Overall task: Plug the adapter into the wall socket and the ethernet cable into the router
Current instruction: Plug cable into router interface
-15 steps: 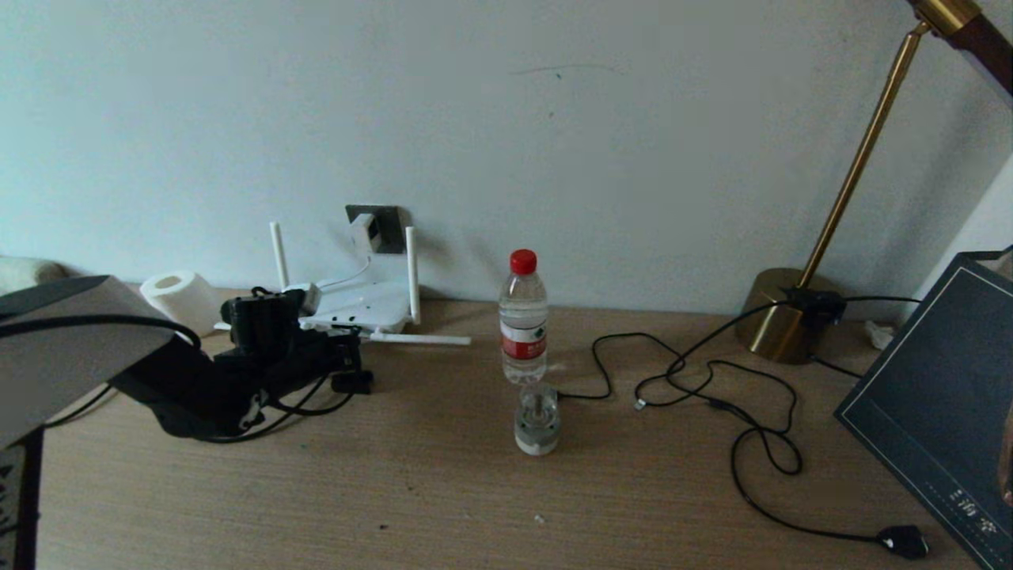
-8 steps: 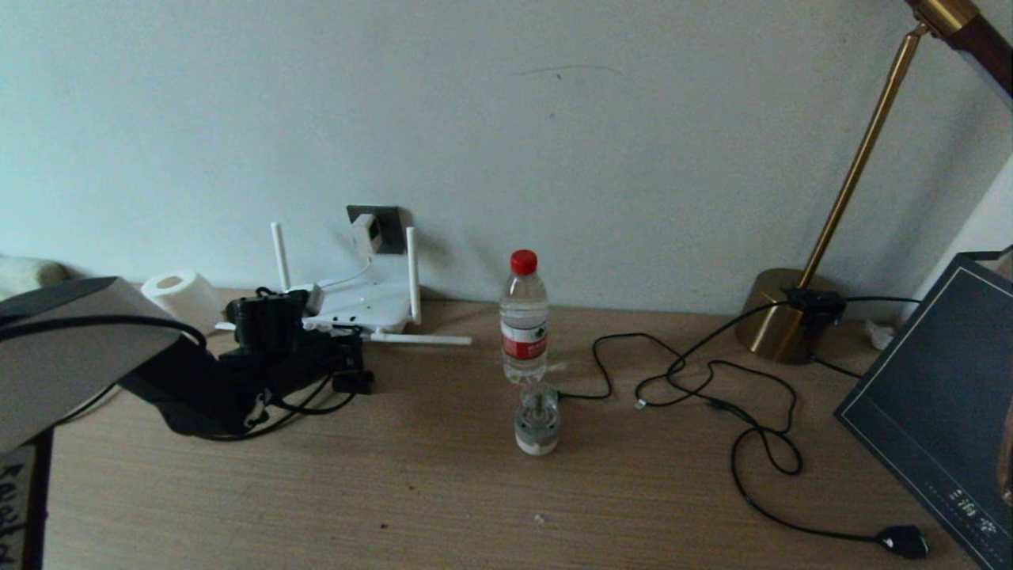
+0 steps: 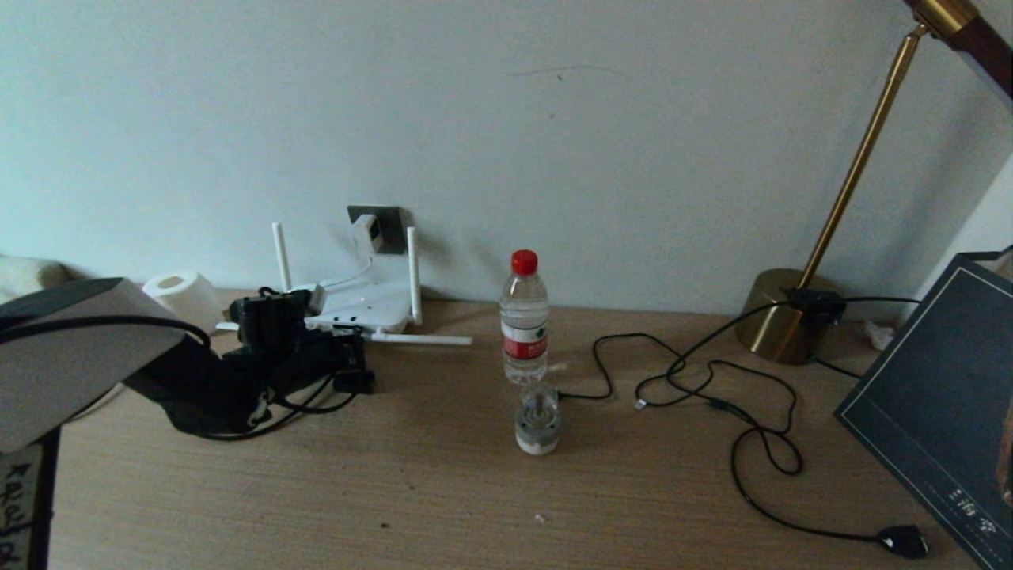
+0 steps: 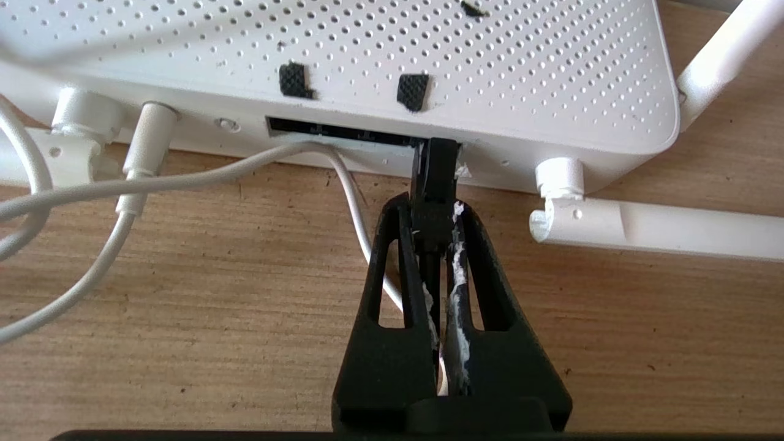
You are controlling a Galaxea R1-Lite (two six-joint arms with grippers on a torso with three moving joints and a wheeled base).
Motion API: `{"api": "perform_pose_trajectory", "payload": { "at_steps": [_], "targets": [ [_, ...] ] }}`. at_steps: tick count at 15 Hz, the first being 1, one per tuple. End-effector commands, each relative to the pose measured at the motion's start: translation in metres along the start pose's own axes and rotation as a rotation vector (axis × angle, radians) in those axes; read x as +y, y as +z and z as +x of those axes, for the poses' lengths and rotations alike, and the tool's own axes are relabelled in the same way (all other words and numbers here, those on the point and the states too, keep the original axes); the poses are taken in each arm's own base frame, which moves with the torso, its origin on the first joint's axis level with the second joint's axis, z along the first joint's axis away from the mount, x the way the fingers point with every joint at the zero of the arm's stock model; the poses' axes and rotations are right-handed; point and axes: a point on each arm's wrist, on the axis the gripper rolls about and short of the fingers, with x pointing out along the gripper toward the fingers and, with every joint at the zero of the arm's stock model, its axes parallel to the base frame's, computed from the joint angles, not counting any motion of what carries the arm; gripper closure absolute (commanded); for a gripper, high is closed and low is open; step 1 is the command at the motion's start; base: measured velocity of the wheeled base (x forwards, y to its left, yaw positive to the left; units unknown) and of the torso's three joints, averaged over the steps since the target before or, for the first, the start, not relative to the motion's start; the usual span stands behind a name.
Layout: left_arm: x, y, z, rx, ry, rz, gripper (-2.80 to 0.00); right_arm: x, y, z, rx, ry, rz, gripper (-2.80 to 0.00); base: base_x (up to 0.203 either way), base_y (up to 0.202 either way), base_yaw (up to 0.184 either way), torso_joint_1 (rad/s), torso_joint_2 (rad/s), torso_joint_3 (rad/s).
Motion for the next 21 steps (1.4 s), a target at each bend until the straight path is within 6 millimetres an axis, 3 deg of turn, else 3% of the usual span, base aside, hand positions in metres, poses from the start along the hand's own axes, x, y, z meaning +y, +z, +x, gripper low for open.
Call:
{"api": "perform_pose_trajectory", "payload": {
  "at_steps": [1, 19, 20, 21],
  "targets": [
    [-0.0009, 0.0013, 0.0008, -0.011, -0.004, 0.001, 0.00, 0.0000, 0.0001, 0.0001, 0.001, 0.000, -0.001, 0.00, 0.000, 0.000, 0.000, 0.000, 0.00, 0.000],
    [0.0010, 0.0001, -0.0008, -0.005, 0.001, 0.002, 0.00, 0.0000, 0.0001, 0.0001, 0.001, 0.000, -0.001, 0.00, 0.000, 0.000, 0.000, 0.000, 0.00, 0.000],
    [0.0010, 0.0001, -0.0008, -0.005, 0.001, 0.005, -0.31, 0.0000, 0.0001, 0.0001, 0.001, 0.000, -0.001, 0.00, 0.000, 0.000, 0.000, 0.000, 0.00, 0.000],
    [0.0003, 0.0006, -0.0010, -0.006, 0.000, 0.006, -2.80, 0.0000, 0.0001, 0.0001, 0.001, 0.000, -0.001, 0.00, 0.000, 0.000, 0.000, 0.000, 0.00, 0.000]
  ]
}}
